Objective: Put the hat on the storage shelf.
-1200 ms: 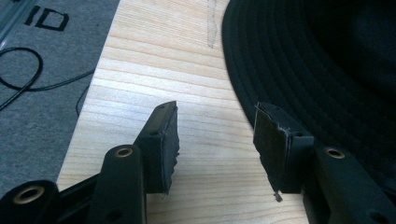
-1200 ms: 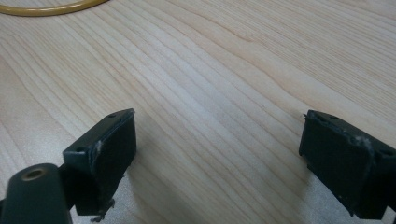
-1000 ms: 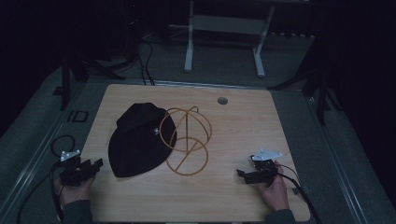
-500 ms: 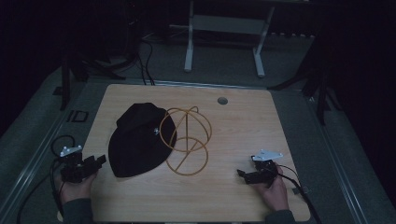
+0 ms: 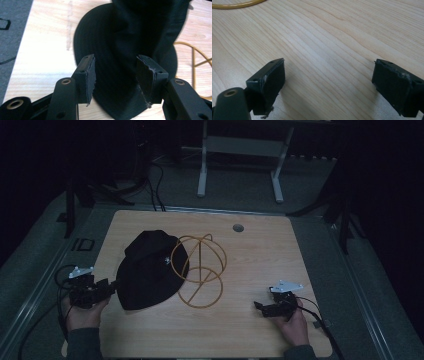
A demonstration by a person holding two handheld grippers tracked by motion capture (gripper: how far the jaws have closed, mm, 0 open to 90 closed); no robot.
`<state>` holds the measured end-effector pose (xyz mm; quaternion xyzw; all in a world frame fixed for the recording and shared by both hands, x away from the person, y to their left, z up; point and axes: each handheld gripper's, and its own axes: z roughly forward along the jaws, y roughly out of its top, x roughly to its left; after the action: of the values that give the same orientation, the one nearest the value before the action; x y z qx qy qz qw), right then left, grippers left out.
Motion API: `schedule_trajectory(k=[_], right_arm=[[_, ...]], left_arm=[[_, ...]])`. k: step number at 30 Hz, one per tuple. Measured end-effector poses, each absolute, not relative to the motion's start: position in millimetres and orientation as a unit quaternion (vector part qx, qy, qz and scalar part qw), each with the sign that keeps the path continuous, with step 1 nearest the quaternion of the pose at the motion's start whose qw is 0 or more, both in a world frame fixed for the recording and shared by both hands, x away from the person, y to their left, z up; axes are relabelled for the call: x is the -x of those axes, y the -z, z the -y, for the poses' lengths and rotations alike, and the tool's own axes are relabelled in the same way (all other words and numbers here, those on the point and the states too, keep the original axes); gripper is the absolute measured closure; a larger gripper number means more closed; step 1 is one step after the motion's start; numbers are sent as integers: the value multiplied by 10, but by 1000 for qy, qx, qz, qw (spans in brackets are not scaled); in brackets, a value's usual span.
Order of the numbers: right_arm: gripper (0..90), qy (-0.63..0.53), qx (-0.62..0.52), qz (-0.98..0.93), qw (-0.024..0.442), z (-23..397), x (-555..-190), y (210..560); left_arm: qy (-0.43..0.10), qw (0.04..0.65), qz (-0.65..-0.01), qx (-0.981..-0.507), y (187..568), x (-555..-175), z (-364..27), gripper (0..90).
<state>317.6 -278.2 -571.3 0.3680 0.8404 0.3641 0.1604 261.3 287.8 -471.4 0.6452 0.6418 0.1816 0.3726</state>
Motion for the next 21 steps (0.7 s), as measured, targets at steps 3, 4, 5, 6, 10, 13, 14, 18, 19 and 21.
schedule_trajectory(k=[3,4,5,6,10,13,14,18,19,21], right_arm=[[112,-364,-369,-840,160,2781,-3174,5712],[112,-364,-369,-840,160,2781,-3174,5712],[112,-364,-370,-840,160,2781,-3174,5712],[112,-364,-370,-840,160,2781,-3174,5712],[112,-363,-371,-840,160,2781,-3172,5712],[112,-363,-371,-839,161,2781,-3172,5712],[113,-363,-372,-839,160,2781,-3171,5712],[112,-363,-372,-839,161,2782,-3171,5711],[112,-363,-372,-839,161,2781,-3171,5711],[112,-363,-372,-839,161,2782,-3171,5711]], left_arm=[[-180,374,-632,-654,4657,-2643,-2810,497],[-180,374,-632,-654,4657,-2643,-2810,495],[-177,372,-627,-661,4631,-2673,-2762,489],[-176,372,-624,-665,4622,-2690,-2737,482],[-172,361,-616,-679,4599,-2781,-2649,478],[-166,352,-608,-692,4576,-2859,-2586,476],[-165,347,-606,-696,4569,-2888,-2563,473],[-168,334,-602,-706,4554,-2997,-2502,465],[-165,330,-603,-708,4554,-3024,-2489,465],[-161,324,-603,-711,4559,-3073,-2468,462]])
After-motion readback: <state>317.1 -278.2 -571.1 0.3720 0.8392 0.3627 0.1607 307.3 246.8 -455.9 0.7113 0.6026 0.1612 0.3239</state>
